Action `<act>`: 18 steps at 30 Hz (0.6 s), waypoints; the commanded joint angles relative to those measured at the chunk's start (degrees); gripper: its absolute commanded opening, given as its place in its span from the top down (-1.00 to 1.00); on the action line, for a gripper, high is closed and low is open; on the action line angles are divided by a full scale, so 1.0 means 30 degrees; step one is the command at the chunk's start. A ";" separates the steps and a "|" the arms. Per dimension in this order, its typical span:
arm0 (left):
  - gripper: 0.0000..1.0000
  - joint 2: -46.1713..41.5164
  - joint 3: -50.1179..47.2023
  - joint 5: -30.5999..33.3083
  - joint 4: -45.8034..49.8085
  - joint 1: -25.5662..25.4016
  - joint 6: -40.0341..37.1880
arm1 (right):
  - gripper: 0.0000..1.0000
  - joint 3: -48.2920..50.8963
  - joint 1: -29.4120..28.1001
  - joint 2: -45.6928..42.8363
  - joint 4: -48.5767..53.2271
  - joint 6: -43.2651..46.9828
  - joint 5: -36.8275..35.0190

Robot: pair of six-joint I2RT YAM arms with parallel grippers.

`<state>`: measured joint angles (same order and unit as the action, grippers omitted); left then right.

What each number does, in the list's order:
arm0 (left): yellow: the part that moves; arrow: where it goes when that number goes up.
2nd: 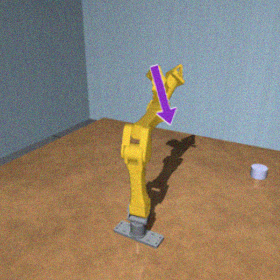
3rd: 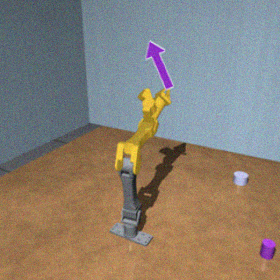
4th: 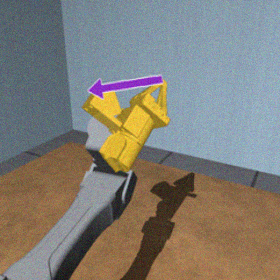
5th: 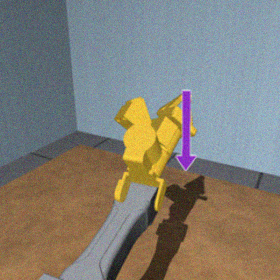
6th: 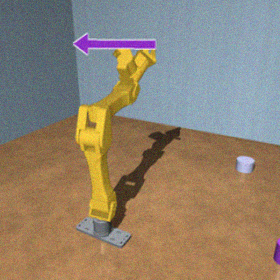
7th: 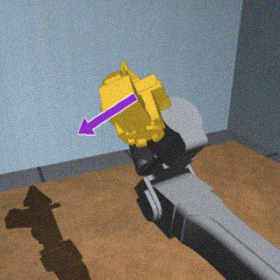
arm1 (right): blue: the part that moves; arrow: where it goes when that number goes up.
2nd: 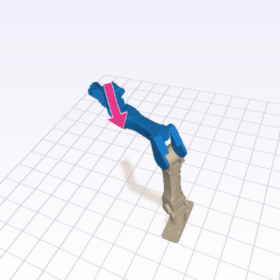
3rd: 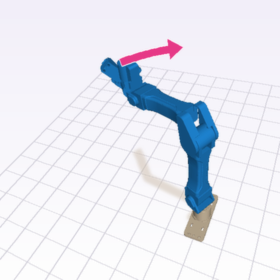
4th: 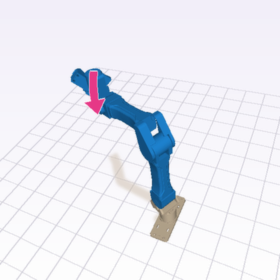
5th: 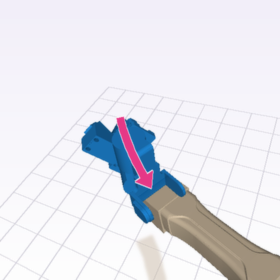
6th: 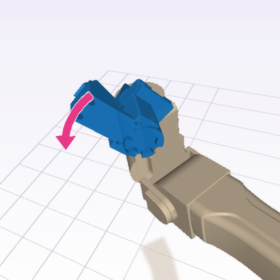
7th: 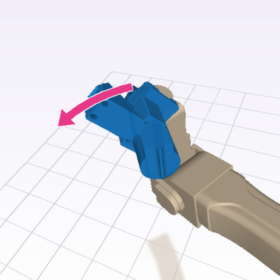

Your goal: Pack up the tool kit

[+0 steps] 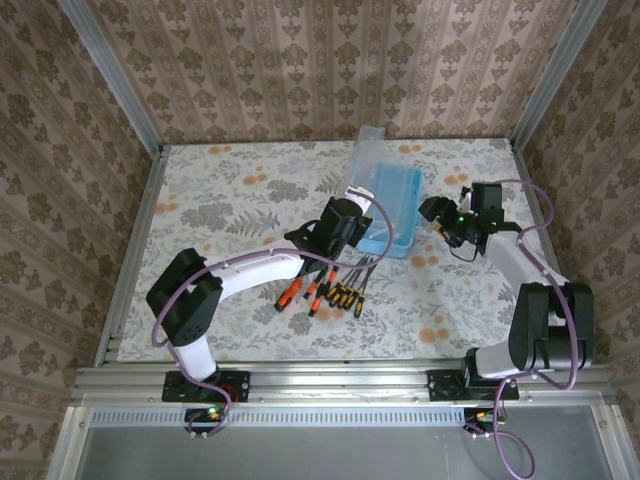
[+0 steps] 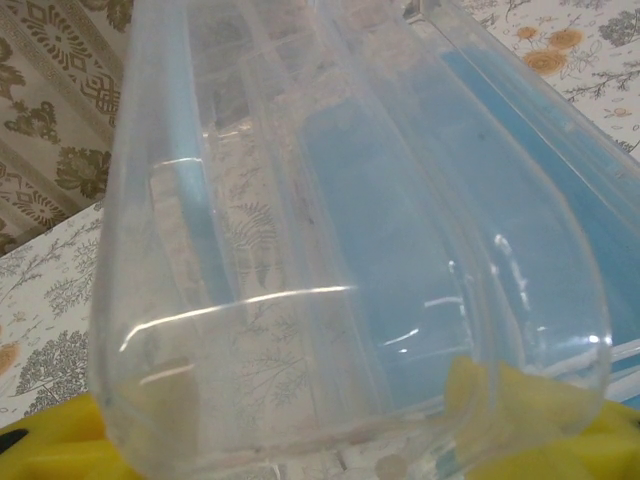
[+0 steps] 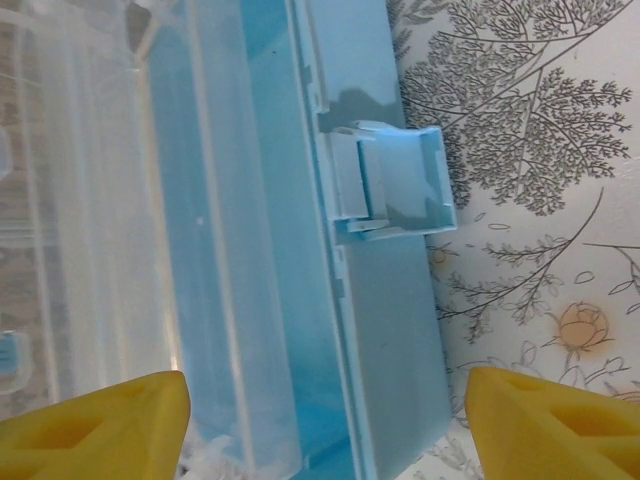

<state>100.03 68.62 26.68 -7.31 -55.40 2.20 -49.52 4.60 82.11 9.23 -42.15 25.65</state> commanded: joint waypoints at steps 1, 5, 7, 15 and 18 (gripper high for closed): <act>-0.08 -0.0997 -0.0208 -0.0422 -0.0294 0.0396 0.0779 | -0.48 -0.0433 -0.0069 0.1009 -0.0138 0.0716 -0.0117; -0.08 -0.1218 -0.0133 -0.0689 -0.0353 0.0556 0.0471 | -0.46 -0.0713 -0.0182 0.1821 -0.0250 0.0951 0.0168; -0.08 -0.1275 -0.0032 -0.0953 -0.0266 0.0612 0.0523 | -0.45 -0.0778 -0.0234 0.2215 -0.0299 0.0956 0.0281; -0.09 -0.1222 -0.0426 -0.1844 -0.0735 0.0758 0.0836 | -0.43 -0.0952 -0.0727 0.3831 -0.0951 0.1049 0.1265; -0.11 -0.1196 -0.0844 -0.2569 -0.1233 0.1000 0.1046 | -0.43 -0.0882 -0.0833 0.4277 -0.1245 0.0999 0.1328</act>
<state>98.59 67.20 22.00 -8.12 -53.25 3.11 -50.72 2.52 93.58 6.66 -40.36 28.23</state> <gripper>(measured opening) 0.611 0.716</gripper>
